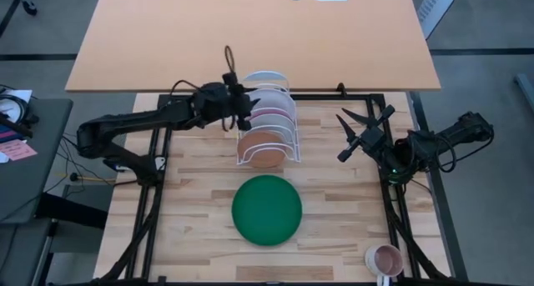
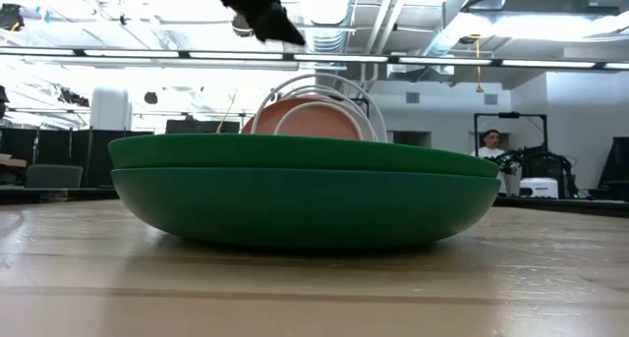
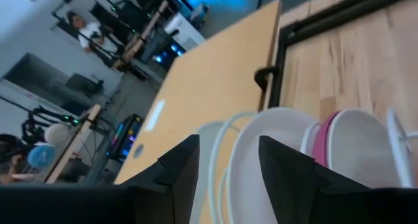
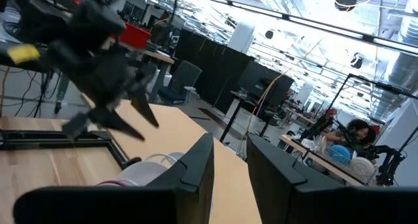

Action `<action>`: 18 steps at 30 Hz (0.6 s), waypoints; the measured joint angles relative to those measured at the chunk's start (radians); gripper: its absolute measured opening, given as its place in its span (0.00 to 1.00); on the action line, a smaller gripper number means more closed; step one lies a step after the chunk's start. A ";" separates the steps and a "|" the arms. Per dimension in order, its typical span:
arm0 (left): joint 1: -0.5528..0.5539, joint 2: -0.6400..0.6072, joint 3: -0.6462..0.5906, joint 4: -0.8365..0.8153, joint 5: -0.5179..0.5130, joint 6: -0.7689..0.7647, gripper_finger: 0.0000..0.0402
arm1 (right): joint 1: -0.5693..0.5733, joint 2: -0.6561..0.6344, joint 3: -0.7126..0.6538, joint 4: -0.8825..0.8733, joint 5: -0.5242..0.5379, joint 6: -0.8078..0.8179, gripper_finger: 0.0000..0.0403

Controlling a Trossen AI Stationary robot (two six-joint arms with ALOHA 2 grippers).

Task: Sort dishes
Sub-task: Put the green plate on the dish rack

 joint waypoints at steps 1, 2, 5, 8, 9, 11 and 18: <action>-0.010 -0.020 0.000 -0.001 -0.006 -0.008 0.38 | 0.000 0.000 0.000 0.000 0.000 0.000 0.24; -0.020 -0.042 0.000 -0.003 -0.011 -0.019 0.38 | 0.000 0.000 0.000 0.000 0.000 0.000 0.24; -0.048 -0.105 0.000 -0.019 -0.014 -0.063 0.38 | 0.000 0.000 0.000 0.000 0.000 0.000 0.24; -0.079 -0.164 0.000 -0.047 -0.014 -0.105 0.38 | 0.000 0.000 0.000 0.000 0.000 0.000 0.24; -0.090 -0.181 0.000 -0.055 -0.014 -0.115 0.38 | 0.000 0.000 0.000 0.000 0.000 0.000 0.24; -0.111 -0.216 0.000 -0.078 -0.014 -0.135 0.38 | 0.000 0.000 0.000 0.000 0.000 0.000 0.24; -0.182 -0.328 0.001 -0.146 -0.013 -0.217 0.38 | 0.000 0.000 0.000 0.000 0.000 0.000 0.24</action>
